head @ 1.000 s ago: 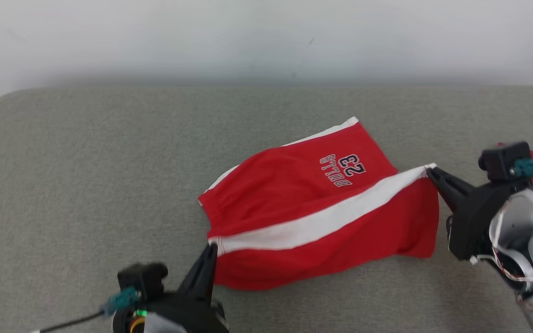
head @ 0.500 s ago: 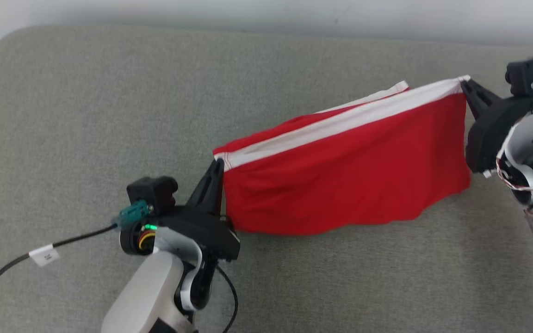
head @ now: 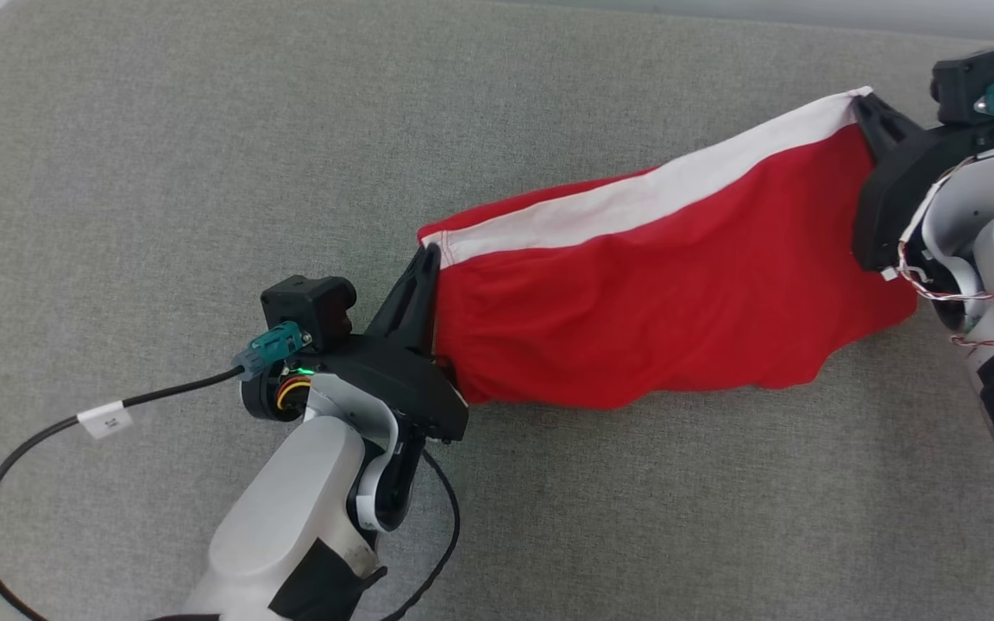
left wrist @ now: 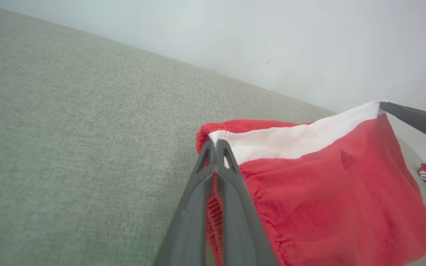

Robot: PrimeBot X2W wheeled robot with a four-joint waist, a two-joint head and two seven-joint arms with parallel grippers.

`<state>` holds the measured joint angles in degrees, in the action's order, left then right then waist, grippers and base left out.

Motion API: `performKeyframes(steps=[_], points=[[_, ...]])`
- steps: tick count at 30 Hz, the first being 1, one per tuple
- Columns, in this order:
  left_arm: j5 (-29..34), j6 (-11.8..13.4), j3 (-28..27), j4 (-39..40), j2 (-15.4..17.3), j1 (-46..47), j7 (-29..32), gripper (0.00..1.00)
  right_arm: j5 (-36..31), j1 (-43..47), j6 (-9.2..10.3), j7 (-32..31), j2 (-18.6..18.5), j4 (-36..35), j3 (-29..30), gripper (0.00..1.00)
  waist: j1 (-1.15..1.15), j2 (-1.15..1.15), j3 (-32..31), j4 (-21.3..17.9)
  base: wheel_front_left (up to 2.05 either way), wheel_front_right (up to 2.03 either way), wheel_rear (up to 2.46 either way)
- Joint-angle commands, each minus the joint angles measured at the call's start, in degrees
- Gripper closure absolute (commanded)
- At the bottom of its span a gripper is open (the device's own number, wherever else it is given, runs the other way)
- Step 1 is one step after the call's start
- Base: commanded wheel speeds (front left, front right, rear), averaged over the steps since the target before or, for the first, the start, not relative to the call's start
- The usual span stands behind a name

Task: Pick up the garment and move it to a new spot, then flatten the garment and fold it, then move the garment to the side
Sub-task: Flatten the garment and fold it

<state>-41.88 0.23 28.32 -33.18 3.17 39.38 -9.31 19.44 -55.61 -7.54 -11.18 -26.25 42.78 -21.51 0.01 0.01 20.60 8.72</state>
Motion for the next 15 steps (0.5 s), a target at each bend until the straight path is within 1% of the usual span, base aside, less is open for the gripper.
performKeyframes(steps=[1, 2, 5, 9, 10, 12, 15], points=[[0.7, 0.0, 0.4, -0.4, -0.3, 0.8, -0.4, 0.51, 0.2, -0.7, 0.13, 0.6, 0.7, 0.5, -0.3, 0.71, -0.01, -0.01, -0.1, -0.1, 0.0, 0.0, 0.0], [0.8, 0.1, 0.4, -0.5, -0.1, 1.0, -1.1, 0.0, 0.6, -1.1, 0.13, 0.9, 1.1, 1.2, -0.3, 0.0, -0.01, -0.01, -0.2, -0.1, 0.0, 0.0, 0.0], [2.3, 0.3, 0.8, -0.3, 0.2, 1.1, -3.1, 0.0, 1.2, -1.8, 0.13, 1.6, 1.6, 2.4, -1.2, 0.0, -0.01, -0.01, -0.8, -0.2, 0.0, 0.0, 0.0], [5.7, 1.6, 0.0, 2.1, 2.7, -1.7, -5.4, 0.0, 2.8, -2.1, 0.13, 0.2, 1.4, 3.7, -1.6, 0.0, -0.01, -0.01, -2.8, -0.5, 0.0, 0.0, 0.0], [6.9, 2.0, -0.3, 3.1, 3.6, -2.6, -5.7, 0.0, 3.6, -2.1, 0.13, -1.0, 1.2, 4.4, -1.3, 0.0, -0.01, -0.01, -3.4, -0.6, 0.0, 0.0, 0.0], [8.9, 2.1, -0.6, 5.9, 5.2, -5.2, -5.9, 0.0, 4.9, -1.8, 0.13, -4.1, 1.1, 5.8, -0.7, 0.0, -0.01, -0.01, -4.7, -0.6, 0.0, 0.0, 0.0], [12.2, 2.7, -2.1, 11.8, 8.0, -10.4, -5.9, 0.0, 6.7, -0.6, 0.13, -9.0, 1.6, 7.0, -0.1, 0.0, -0.01, -0.01, -6.2, -0.7, 0.0, 0.0, 0.0]])
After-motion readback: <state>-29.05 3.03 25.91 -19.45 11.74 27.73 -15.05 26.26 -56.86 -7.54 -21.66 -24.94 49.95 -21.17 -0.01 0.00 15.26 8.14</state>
